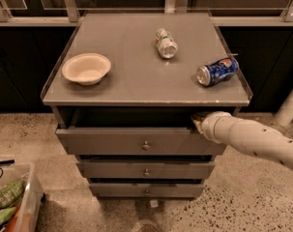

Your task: Open top drawer

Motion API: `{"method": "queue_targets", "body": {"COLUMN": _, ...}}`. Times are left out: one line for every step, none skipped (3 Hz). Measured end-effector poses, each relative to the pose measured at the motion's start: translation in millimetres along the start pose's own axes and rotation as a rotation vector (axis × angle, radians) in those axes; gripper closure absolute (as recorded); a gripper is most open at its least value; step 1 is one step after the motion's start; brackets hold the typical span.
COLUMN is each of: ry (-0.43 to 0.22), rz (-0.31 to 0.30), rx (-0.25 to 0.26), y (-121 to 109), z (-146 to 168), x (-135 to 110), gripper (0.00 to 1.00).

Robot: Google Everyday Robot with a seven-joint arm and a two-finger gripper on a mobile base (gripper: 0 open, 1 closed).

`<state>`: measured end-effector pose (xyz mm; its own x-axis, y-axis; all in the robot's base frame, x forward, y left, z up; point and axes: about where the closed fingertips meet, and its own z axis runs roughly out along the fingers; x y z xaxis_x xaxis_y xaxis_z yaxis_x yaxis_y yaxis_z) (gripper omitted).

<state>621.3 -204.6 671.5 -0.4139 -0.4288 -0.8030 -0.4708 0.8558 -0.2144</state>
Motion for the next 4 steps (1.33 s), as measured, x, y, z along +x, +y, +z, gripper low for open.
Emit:
{"method": "queue_targets", "body": {"ry": 0.003, "rz": -0.005, "rx": -0.008, "y": 0, "z": -1, "x": -3, "gripper": 1.00}}
{"method": "queue_targets", "body": {"ry": 0.025, "rz": -0.021, "rx": -0.054, "y": 6, "z": 1, "x": 0, "gripper": 1.00}}
{"method": "queue_targets", "body": {"ry": 0.025, "rz": -0.021, "rx": -0.055, "y": 5, "z": 1, "x": -2, "gripper": 1.00}}
{"method": "queue_targets", "body": {"ry": 0.044, "rz": -0.032, "rx": -0.122, "y": 13, "z": 1, "x": 4, "gripper": 1.00}}
